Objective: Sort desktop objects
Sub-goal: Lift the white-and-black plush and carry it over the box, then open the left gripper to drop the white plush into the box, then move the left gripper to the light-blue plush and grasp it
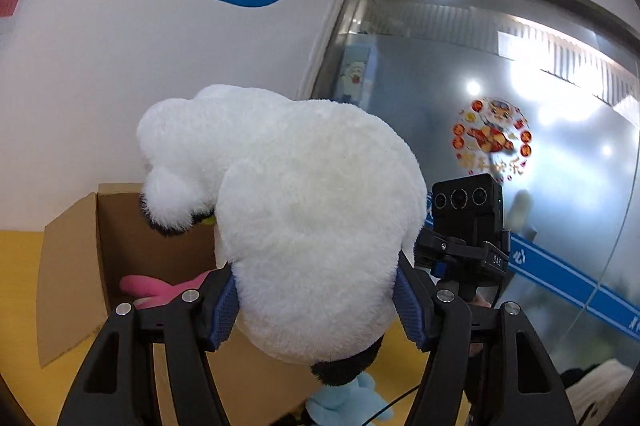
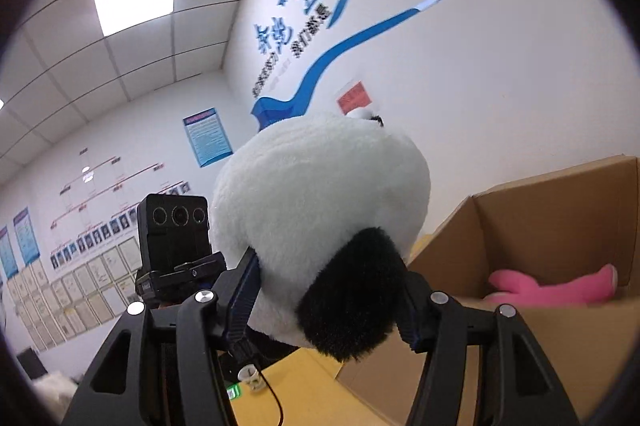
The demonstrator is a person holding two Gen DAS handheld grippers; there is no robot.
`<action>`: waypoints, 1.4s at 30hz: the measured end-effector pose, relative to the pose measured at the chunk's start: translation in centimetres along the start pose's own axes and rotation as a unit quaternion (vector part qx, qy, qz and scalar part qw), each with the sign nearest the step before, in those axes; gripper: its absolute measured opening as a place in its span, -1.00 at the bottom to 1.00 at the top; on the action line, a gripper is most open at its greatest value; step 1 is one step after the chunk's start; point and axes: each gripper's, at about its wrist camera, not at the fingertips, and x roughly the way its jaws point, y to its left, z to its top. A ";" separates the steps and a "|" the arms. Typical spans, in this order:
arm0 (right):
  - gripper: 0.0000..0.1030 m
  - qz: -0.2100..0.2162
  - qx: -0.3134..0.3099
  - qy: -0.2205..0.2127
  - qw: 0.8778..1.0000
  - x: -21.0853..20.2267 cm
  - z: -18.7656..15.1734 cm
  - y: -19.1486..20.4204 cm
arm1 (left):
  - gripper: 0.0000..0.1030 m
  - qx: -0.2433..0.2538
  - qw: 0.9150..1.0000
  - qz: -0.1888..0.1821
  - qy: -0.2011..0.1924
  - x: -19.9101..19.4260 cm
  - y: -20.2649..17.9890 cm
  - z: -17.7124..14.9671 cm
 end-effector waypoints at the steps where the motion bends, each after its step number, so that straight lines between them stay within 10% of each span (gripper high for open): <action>1: 0.13 -0.004 0.013 0.005 1.000 1.1 1.2 -1.5 | 0.36 -0.013 1.000 0.004 0.003 1.3 1.6 1.0; 8: 0.11 -0.042 0.123 0.026 0.991 6.9 3.7 -12.9 | 0.36 -0.119 0.991 0.029 0.055 10.5 12.3 3.7; 17: -0.03 -0.141 0.226 0.081 0.960 10.3 0.6 -22.3 | 0.36 -0.231 0.957 0.106 0.139 18.8 20.4 -1.1; 23: 0.63 -0.177 0.230 0.071 0.954 8.7 0.6 -21.2 | 0.42 -0.239 0.939 0.181 0.169 18.7 21.9 -2.9; 32: 0.99 -0.166 0.038 0.112 0.979 2.0 -1.1 -9.4 | 0.72 -0.126 0.958 0.190 0.172 13.2 12.5 -1.9; 42: 0.99 -0.251 -0.098 0.125 0.955 -10.0 -6.8 1.7 | 1.00 -0.013 0.977 0.206 0.046 -0.4 -3.2 -8.1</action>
